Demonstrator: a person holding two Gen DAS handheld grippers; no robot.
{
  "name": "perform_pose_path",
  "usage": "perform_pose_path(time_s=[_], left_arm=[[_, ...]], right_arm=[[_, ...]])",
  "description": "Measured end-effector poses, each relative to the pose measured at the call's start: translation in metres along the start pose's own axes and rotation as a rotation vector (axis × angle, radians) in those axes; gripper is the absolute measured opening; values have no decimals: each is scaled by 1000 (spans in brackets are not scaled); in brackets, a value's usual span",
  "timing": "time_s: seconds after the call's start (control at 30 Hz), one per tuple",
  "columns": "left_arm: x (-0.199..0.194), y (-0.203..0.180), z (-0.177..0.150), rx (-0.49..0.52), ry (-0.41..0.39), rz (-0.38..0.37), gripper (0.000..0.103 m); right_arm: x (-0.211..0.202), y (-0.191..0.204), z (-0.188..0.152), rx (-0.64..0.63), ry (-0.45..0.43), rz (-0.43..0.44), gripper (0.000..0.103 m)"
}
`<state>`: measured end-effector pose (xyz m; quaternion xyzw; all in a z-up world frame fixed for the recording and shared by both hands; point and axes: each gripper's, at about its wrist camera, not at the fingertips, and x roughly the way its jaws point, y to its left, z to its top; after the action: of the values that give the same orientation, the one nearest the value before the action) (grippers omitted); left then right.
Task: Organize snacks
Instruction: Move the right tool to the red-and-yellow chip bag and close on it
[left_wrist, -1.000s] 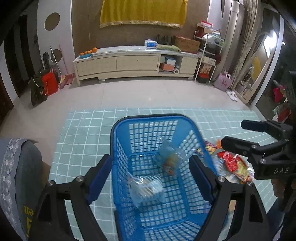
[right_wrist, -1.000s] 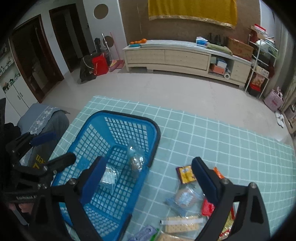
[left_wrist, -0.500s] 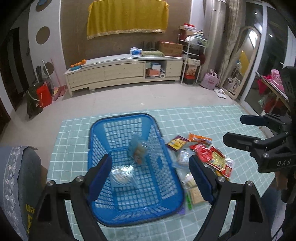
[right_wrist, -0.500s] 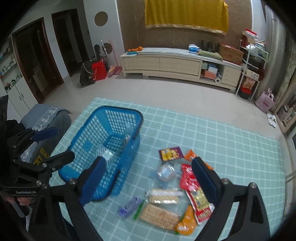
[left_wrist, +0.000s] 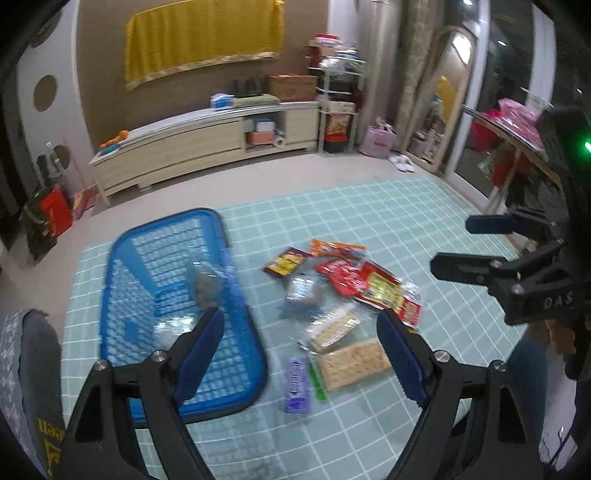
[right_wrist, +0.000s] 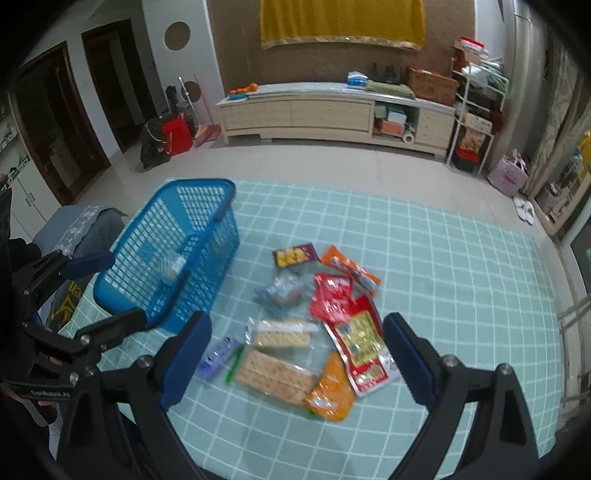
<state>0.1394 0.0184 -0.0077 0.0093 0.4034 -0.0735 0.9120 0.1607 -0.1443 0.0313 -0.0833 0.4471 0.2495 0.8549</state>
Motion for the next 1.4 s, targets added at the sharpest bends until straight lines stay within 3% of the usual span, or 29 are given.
perform_pose_path(time_s=[0.27,0.4,0.57,1.03,1.4], left_arm=[[29,-36,-17,99,32,-49,83],[44,-46,-24,100,62,-61,83],[67,-53,-33,73,109,-56,83],[130,-50,-47,-107,208,-60,83],[162,-47,-45,-148,255,-56,83]], right_arm=[[7,-28,-31,56,24,-25,96],[20,-41,-46,79,62,-36,96],[44,-56,-57,71,107,-36,96],[122,-80,-63,-149,192,-44,96],[173,-84,-65,-218,279,-15,96]])
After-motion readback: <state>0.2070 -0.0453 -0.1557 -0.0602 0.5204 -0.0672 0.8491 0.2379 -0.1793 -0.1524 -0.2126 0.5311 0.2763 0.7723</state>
